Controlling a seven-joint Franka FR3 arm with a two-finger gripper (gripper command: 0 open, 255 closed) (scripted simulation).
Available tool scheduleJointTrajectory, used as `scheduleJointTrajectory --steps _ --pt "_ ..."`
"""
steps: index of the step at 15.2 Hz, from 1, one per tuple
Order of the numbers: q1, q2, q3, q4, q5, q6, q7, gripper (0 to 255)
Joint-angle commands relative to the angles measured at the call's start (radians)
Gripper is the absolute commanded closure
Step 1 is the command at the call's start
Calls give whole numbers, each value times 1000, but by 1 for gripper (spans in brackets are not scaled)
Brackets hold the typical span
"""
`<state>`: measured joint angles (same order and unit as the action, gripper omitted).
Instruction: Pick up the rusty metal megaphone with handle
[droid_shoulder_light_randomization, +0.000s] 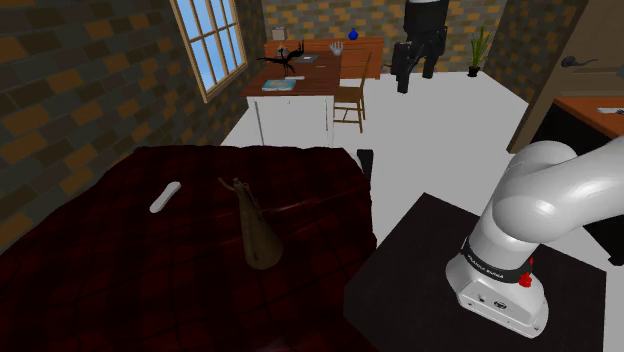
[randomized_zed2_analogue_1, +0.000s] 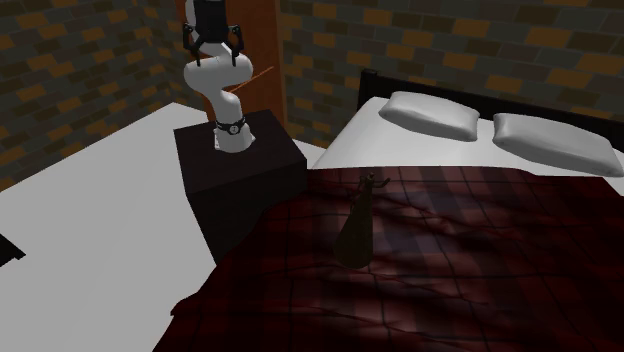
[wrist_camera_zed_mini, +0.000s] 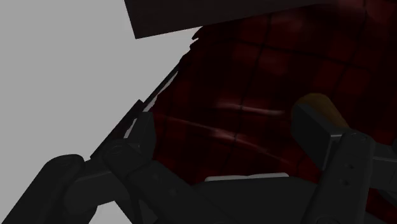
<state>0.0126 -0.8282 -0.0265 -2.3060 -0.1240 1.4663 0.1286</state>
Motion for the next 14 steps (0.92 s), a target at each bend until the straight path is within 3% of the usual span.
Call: scheduleJointTrajectory --steps 1,14 --pt "0 0 0 0 0 0 0 0" --pt "7 346 177 4 142 266 349 0"
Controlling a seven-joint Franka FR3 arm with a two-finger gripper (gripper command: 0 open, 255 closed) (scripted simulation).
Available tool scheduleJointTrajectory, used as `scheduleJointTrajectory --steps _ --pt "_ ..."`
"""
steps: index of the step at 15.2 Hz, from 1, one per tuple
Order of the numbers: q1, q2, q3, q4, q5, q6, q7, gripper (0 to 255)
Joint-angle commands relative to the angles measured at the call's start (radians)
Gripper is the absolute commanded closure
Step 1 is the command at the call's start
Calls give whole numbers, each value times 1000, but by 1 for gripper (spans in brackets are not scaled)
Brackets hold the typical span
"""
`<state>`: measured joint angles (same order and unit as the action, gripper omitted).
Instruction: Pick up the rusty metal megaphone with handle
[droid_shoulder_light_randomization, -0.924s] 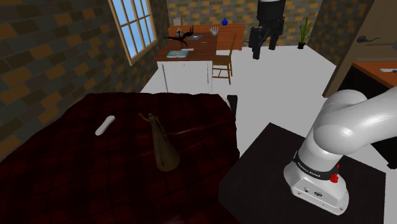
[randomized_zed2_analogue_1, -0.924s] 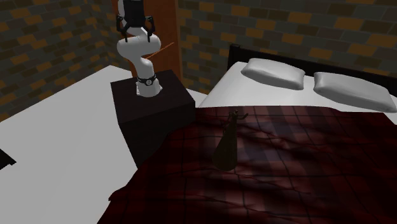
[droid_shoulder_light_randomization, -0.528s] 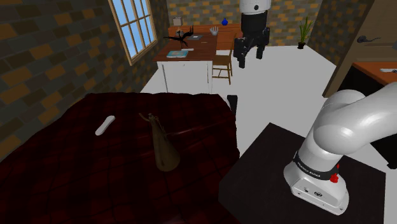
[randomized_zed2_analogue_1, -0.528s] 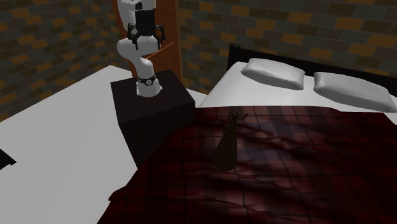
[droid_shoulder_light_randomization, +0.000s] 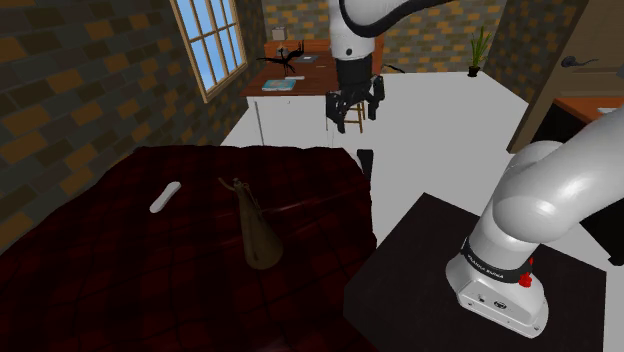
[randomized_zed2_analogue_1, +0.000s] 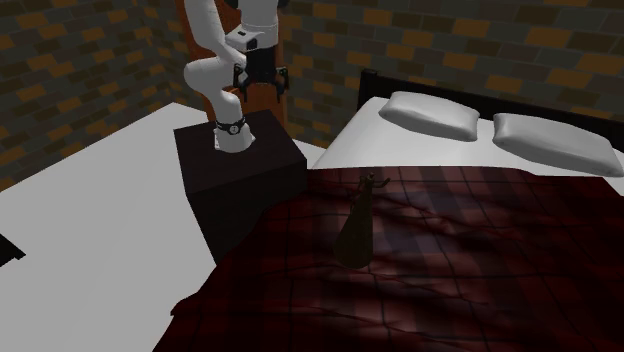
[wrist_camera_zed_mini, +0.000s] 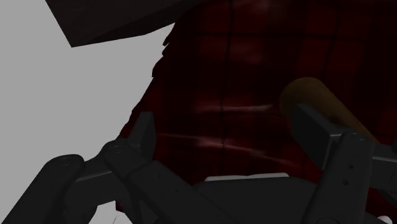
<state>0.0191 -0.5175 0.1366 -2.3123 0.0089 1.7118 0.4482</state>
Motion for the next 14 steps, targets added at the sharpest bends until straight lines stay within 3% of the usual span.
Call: scheduleJointTrajectory --steps 1,14 --pt "1 70 26 21 15 40 55 0" --pt "15 563 126 274 15 225 370 0"
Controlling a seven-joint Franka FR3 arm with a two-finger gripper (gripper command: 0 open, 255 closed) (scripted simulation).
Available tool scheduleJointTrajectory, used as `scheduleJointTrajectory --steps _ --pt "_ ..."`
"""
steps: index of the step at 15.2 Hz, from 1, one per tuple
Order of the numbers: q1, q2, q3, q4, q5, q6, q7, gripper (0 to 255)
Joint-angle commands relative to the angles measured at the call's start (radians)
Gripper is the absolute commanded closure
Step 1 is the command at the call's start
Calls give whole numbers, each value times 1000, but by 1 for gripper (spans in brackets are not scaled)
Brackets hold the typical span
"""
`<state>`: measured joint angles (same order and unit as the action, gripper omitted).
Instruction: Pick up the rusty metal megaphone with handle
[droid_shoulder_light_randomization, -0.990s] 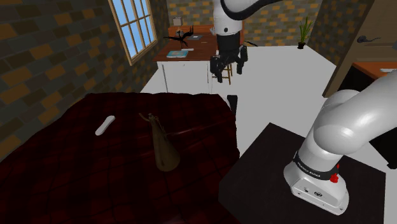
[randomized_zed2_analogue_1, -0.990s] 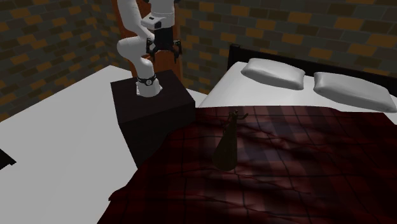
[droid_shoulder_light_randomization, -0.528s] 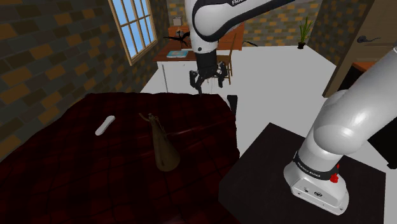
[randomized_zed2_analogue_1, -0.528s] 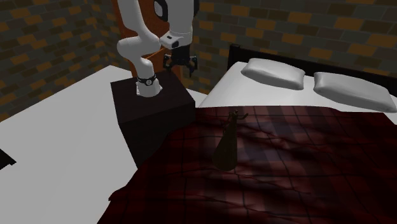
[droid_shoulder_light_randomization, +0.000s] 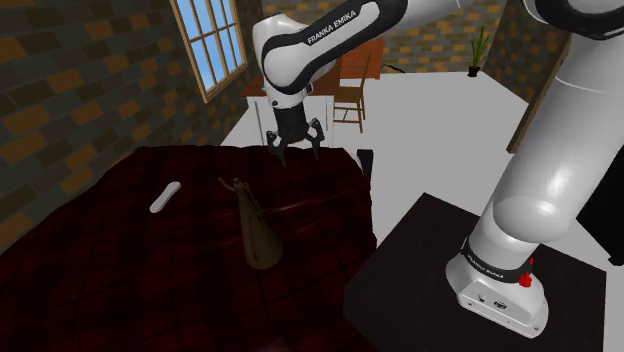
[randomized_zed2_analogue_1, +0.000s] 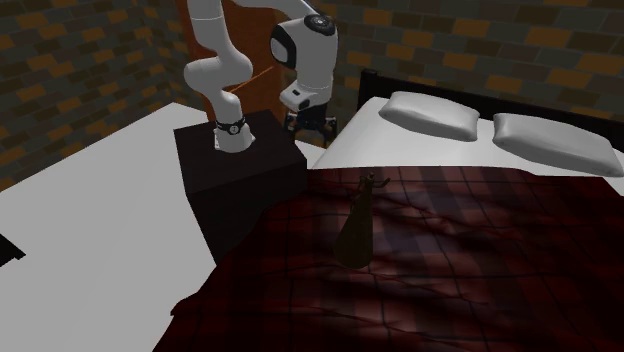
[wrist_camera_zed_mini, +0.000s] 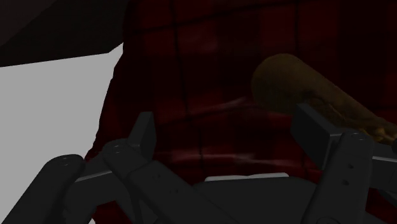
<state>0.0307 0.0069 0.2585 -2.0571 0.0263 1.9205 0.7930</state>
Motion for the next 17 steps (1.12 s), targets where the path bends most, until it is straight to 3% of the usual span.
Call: scheduleJointTrajectory --steps 1,9,16,17 --pt "7 79 7 47 -7 24 47 0" --pt "55 408 -1 330 -40 44 204 0" --pt "111 721 -29 683 -49 -10 304 0" --pt "111 727 -30 680 -50 -1 304 0"
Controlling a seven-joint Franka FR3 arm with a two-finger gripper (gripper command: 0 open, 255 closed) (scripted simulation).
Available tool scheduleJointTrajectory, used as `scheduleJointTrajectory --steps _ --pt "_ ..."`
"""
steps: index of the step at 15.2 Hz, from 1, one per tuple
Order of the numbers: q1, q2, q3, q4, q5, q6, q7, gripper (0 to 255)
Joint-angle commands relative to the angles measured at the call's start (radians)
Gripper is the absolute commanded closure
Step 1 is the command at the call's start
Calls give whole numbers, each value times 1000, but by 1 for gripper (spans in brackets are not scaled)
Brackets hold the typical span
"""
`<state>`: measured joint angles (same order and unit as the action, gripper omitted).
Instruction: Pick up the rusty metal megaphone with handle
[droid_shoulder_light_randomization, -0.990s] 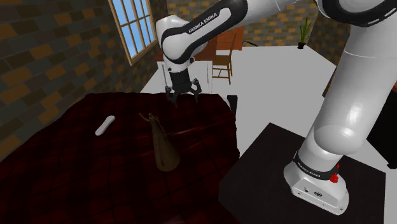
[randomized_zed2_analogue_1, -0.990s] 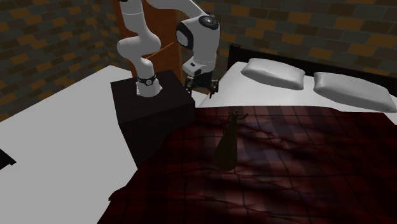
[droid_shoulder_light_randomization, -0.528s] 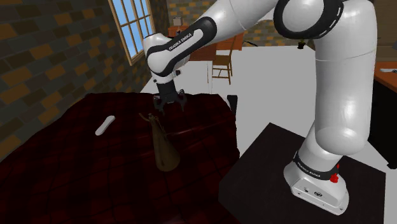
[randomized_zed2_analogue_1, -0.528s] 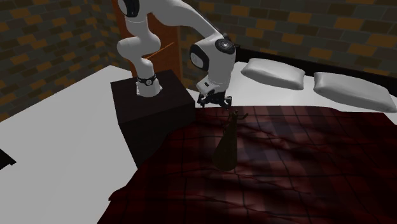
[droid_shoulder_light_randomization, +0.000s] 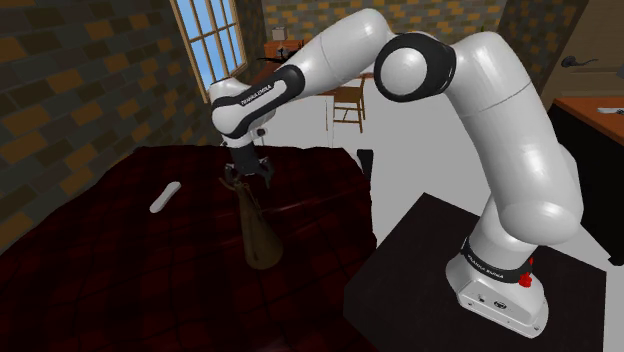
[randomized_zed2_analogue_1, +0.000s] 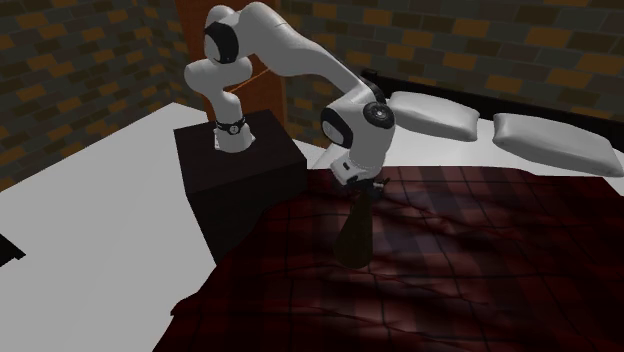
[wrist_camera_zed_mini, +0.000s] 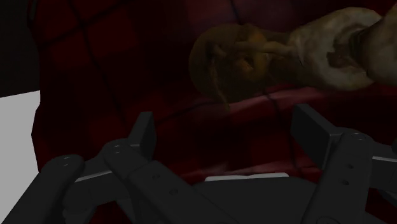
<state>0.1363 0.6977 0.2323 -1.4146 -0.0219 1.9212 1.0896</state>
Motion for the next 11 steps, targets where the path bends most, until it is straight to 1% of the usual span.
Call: scheduleJointTrajectory --steps 1,6,9,10,11 --pt "6 43 -4 34 -3 8 7 0" --pt "9 78 -9 23 -7 53 4 0" --pt "9 82 -9 23 -8 58 4 0" --pt "10 82 -9 23 -8 58 4 255" --pt "10 81 -9 22 -8 59 4 255"
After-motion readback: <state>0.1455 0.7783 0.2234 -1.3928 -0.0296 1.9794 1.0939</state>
